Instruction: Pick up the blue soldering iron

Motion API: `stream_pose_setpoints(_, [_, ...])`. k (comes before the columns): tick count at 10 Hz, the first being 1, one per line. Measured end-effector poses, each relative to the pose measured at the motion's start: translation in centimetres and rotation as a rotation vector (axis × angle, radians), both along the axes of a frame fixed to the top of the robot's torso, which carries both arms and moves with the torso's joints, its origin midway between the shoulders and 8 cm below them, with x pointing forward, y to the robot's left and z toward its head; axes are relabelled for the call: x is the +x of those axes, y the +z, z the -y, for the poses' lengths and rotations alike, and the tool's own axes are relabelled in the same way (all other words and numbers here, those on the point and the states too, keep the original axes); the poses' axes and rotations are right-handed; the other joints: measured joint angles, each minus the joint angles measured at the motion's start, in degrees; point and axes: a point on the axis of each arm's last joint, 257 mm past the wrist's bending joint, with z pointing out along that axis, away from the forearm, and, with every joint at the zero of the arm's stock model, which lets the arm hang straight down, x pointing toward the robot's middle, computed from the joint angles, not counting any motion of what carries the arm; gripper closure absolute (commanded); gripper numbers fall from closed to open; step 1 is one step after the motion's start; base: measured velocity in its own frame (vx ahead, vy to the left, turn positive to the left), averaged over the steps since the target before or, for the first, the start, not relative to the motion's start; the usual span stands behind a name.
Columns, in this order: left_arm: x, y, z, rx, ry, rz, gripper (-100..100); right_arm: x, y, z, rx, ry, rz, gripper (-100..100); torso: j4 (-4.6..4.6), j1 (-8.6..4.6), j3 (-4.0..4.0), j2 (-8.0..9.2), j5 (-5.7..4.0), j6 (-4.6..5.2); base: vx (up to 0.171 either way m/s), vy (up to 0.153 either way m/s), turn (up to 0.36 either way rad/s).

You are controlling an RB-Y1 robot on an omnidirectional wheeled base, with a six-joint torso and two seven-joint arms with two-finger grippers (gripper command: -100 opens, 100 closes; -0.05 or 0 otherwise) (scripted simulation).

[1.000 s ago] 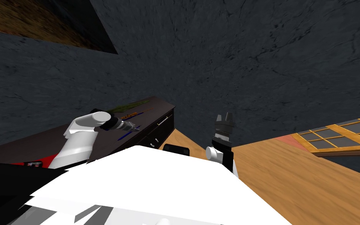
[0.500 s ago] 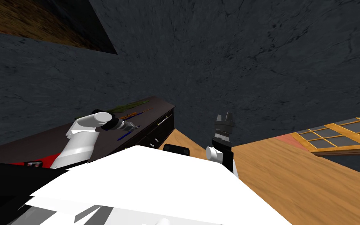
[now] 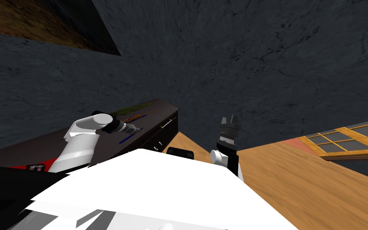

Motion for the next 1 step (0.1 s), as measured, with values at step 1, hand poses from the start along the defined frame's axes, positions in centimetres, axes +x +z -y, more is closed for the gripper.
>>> stream_pose_setpoints(1, [-0.06,0.09,0.03,-0.001,0.001,-0.002,0,0.00,0.00,0.00,0.000,0.000,0.000,0,-0.02,-0.02,-0.01,0.00,0.03,0.01,0.000,0.000,0.000])
